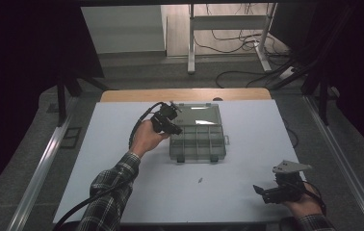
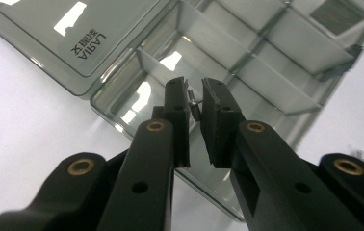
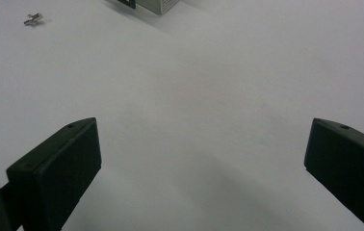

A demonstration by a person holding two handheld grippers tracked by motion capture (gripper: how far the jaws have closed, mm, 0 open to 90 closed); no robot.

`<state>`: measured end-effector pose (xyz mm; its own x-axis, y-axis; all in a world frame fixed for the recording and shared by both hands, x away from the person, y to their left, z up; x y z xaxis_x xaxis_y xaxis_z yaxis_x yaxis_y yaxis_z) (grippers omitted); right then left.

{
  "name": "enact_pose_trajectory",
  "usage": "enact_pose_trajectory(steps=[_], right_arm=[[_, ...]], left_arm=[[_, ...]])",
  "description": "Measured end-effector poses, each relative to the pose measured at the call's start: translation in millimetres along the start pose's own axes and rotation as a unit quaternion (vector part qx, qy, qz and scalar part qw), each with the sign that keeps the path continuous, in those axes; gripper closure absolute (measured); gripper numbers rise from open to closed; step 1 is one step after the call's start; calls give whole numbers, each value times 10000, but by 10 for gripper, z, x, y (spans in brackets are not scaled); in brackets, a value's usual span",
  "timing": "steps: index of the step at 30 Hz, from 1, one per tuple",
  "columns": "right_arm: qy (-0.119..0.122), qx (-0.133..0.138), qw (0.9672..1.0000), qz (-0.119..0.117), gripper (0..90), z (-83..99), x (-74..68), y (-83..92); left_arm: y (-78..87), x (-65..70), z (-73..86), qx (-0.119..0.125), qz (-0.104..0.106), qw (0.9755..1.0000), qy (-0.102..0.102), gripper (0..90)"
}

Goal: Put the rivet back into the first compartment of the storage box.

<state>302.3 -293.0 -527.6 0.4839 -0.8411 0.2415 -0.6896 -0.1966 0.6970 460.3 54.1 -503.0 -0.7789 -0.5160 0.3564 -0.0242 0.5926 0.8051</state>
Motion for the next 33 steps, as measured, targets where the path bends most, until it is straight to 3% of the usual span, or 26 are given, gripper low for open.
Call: enact_pose_trajectory(steps=[11,14,19,26,27,33], right_arm=[[36,-10,10000,-17,0,5,-4,-3],[36,-6,10000,-14,0,5,-3,-2],[37,-6,10000,-11,0,6,-3,-2],[41,-9,10000,-1,0,6,-3,-1],[37,-12,10000,2,0,7,-3,0],[34,-14,10000,9,0,8,-2,0]], left_arm=[[-120,-174,36,57,-104,9997,230,803],[-121,-182,39,61,-115,9996,253,739],[-65,-134,28,165,-66,9997,194,709],[-9,-34,39,182,-91,9998,33,548],[-9,-13,37,253,-88,9996,43,492],[46,63,83,188,-103,9997,-83,342]])
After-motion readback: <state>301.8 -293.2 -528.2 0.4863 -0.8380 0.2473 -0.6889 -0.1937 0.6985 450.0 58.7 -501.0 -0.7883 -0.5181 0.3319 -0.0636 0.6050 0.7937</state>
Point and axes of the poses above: each handheld gripper's, and its own axes: y roughly backward along the jaws, z roughly out of its underside, x roughly to its right, the point moved 6 cm from there along -y, roughly forward along the jaws, and after that the axes turned 15 degrees about z, right-handed, at the moved point
